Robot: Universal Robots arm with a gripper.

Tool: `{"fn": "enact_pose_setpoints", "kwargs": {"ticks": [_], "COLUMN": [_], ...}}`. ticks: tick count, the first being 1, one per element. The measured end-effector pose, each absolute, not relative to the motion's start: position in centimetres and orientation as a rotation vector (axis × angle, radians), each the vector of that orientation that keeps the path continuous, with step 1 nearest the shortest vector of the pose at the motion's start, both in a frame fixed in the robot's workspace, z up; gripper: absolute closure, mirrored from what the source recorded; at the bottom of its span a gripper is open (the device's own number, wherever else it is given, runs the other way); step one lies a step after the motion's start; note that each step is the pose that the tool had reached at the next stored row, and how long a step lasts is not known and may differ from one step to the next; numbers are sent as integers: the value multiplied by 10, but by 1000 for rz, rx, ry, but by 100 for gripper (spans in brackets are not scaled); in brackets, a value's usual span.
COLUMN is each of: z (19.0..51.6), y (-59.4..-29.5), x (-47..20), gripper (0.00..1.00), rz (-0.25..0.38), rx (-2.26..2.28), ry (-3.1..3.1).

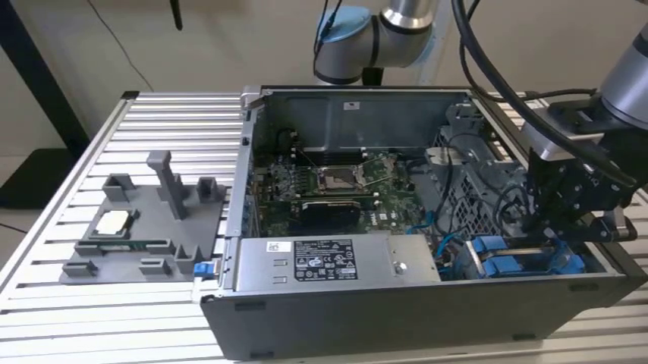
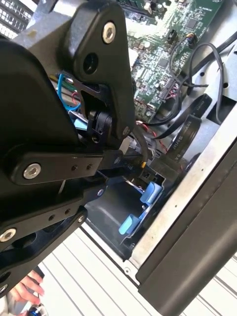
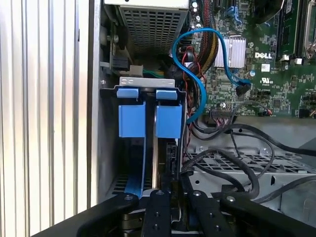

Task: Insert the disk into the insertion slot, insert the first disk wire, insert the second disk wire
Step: 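Insert the first disk wire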

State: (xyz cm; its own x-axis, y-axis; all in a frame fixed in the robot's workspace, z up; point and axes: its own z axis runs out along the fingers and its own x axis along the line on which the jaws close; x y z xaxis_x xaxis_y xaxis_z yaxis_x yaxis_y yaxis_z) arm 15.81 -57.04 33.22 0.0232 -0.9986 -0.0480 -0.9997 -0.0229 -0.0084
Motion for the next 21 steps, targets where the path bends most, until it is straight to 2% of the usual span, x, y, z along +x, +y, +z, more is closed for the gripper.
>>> {"fn": "enact_pose_setpoints", "kwargs": {"ticks": [4, 5, 21], "z": [332, 332, 396], "y": [-570, -570, -570], "x": [158, 158, 158], "gripper": [80, 74, 74], "rz": [45, 45, 46], "rx": [-2218, -2218, -2213], "ry": [2167, 2168, 2168]}}
